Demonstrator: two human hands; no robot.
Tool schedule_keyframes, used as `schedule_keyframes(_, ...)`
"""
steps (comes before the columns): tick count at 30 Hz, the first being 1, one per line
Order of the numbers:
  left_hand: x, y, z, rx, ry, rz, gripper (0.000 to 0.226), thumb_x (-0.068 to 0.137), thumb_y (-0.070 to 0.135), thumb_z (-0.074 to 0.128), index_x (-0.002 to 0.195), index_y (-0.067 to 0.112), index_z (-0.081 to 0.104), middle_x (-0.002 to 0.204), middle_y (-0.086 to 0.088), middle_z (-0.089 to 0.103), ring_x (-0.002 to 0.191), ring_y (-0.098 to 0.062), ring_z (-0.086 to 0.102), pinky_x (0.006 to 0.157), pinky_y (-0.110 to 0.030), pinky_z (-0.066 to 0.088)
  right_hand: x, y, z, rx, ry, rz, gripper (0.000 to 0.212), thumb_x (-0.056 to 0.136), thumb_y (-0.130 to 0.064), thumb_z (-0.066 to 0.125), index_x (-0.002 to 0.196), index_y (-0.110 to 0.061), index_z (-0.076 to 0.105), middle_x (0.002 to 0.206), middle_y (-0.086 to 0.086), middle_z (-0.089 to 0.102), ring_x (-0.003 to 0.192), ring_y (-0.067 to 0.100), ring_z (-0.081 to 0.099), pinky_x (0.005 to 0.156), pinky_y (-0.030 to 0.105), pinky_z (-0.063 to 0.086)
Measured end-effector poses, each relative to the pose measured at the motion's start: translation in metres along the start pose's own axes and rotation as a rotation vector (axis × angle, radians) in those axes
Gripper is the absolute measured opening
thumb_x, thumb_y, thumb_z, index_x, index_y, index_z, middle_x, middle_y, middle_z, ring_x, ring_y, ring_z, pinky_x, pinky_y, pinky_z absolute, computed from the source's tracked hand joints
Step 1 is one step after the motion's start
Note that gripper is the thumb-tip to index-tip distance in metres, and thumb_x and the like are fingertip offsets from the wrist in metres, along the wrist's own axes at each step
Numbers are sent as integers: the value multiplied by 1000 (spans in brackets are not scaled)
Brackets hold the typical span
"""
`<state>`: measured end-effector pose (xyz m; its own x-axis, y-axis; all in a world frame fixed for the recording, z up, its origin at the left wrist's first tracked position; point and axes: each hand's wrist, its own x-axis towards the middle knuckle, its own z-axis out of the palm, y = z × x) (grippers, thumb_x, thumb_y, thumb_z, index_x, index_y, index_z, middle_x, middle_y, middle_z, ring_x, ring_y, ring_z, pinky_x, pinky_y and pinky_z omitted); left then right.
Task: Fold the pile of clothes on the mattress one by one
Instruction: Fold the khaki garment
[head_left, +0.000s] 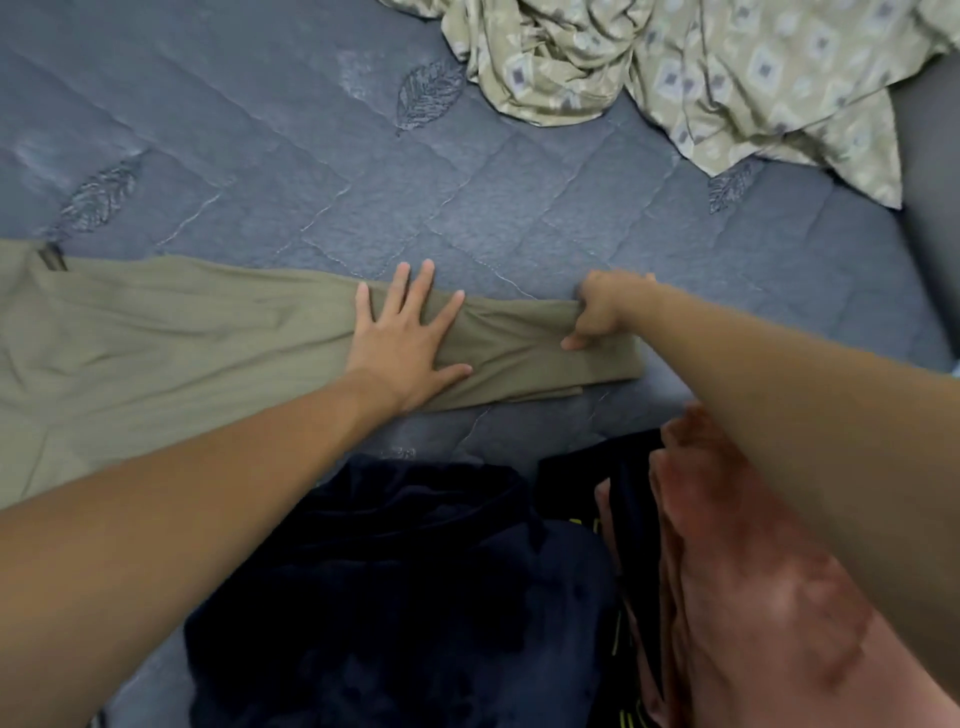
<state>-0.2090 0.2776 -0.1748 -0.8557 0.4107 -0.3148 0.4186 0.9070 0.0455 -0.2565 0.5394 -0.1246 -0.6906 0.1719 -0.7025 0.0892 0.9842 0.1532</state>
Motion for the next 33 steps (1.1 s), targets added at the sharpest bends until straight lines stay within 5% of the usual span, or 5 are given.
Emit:
schedule_keyframes(8,-7,71,-8,-150,-78,254,84,98,48,52,165,13,15,173,-11,-3,160,-27,1,128,-47,14,1,16,-3,626,0,-130,30,79,-16,88,89,-17,60,91,8,57,87,23,53,64,29,40)
schedule_keyframes(19,-2,133,1,-271,-101,53,117,86,70,62,164,8,1,173,-10,-8,159,-29,-11,124,-67,6,0,12,6,692,-69,-10,46,73,-33,92,102,-8,66,103,11,68,95,29,67,68,29,54)
schedule_keyframes(23,-2,125,-17,-816,30,-37,124,73,77,72,164,17,12,163,-5,37,153,-23,30,124,-52,24,-11,0,-8,993,-204,15,56,72,-33,86,117,-6,67,108,18,76,95,37,76,91,58,60)
schedule_keyframes(26,-13,110,-32,-1283,112,-199,120,71,66,83,164,20,22,160,2,44,147,-10,40,116,-24,31,-24,-22,-23,1210,-352,-29,61,94,-55,61,123,-1,64,116,17,74,99,32,75,95,43,59)
schedule_keyframes(33,-30,36,-37,-1548,177,-431,72,59,64,85,114,21,67,107,4,75,101,-12,71,87,-33,57,-59,-97,-37,1184,-545,-151,82,100,-74,23,120,-7,65,107,9,65,81,19,59,97,39,43)
